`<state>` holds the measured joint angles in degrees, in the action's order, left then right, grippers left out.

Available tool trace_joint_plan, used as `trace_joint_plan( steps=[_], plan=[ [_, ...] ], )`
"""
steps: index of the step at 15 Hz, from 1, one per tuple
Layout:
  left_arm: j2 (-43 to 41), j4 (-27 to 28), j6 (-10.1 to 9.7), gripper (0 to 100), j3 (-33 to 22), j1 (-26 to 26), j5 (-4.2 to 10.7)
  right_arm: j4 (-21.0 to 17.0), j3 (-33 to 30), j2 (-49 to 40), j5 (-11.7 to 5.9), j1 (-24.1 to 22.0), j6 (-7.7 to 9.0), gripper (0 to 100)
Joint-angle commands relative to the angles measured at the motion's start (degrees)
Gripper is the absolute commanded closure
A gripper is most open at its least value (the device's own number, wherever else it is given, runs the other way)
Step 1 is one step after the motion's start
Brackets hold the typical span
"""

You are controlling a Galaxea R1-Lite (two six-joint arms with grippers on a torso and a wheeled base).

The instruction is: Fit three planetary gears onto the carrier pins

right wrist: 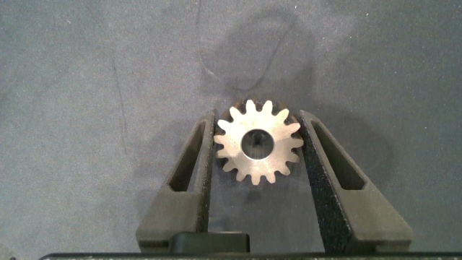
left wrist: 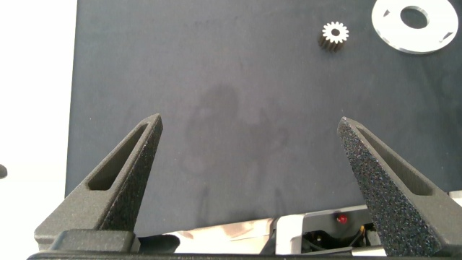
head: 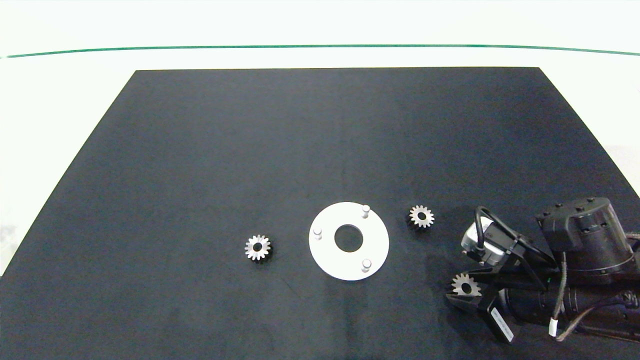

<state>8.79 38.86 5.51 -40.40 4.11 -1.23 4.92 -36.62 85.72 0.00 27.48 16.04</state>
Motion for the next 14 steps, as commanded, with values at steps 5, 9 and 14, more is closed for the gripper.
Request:
trace_joint_plan(
  steps=[5, 9, 14],
  plan=[
    [0.1, 0.2, 0.03, 0, 0.0, 0.0, 0.00, -0.1, 0.1, 0.0, 0.00, -0.1, 0.13, 87],
    [0.2, 0.2, 0.03, 0, 0.1, 0.1, 0.00, -0.1, 0.1, 0.0, 0.00, -0.1, 0.13, 94],
    [0.2, 0.2, 0.03, 0, 0.3, 0.1, 0.00, 0.0, 0.1, 0.1, 0.00, -0.3, 0.13, 100]
  ],
)
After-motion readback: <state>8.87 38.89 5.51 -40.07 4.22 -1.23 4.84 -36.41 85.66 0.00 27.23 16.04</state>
